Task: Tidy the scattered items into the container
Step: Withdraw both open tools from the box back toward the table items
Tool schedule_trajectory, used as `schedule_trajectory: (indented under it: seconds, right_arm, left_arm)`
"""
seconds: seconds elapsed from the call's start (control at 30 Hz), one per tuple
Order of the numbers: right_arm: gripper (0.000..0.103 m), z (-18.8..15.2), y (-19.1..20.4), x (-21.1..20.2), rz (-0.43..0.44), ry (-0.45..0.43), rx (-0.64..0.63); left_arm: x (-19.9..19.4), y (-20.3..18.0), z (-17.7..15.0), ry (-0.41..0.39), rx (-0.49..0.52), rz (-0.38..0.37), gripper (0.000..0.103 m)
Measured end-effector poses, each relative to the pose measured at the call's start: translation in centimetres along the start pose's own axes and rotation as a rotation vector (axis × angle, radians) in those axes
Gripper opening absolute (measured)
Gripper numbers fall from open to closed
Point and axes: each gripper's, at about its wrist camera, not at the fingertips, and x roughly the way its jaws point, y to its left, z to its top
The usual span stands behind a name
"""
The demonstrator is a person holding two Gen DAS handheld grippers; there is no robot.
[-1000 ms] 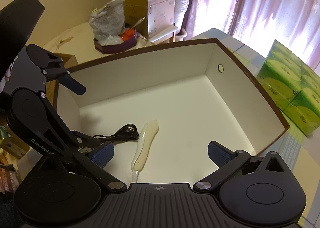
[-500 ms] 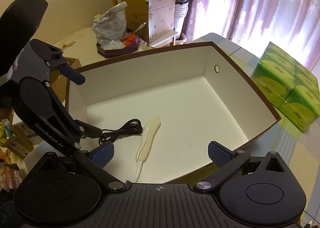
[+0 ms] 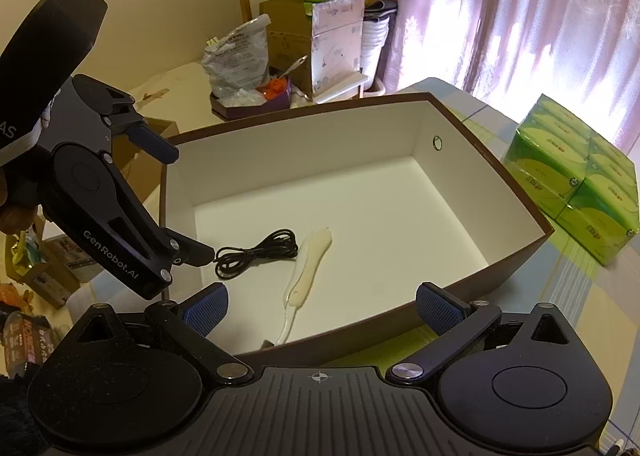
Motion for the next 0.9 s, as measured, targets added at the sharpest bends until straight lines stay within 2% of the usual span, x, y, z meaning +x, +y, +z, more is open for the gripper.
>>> schedule_trajectory:
  seconds: [0.9]
  right_arm:
    - [0.103, -5.6, -1.5, -5.2, 0.108, -0.025, -0.053]
  left_arm:
    - [-4.2, -6.4, -2.8, 0.002, -0.112, 0.07, 0.102]
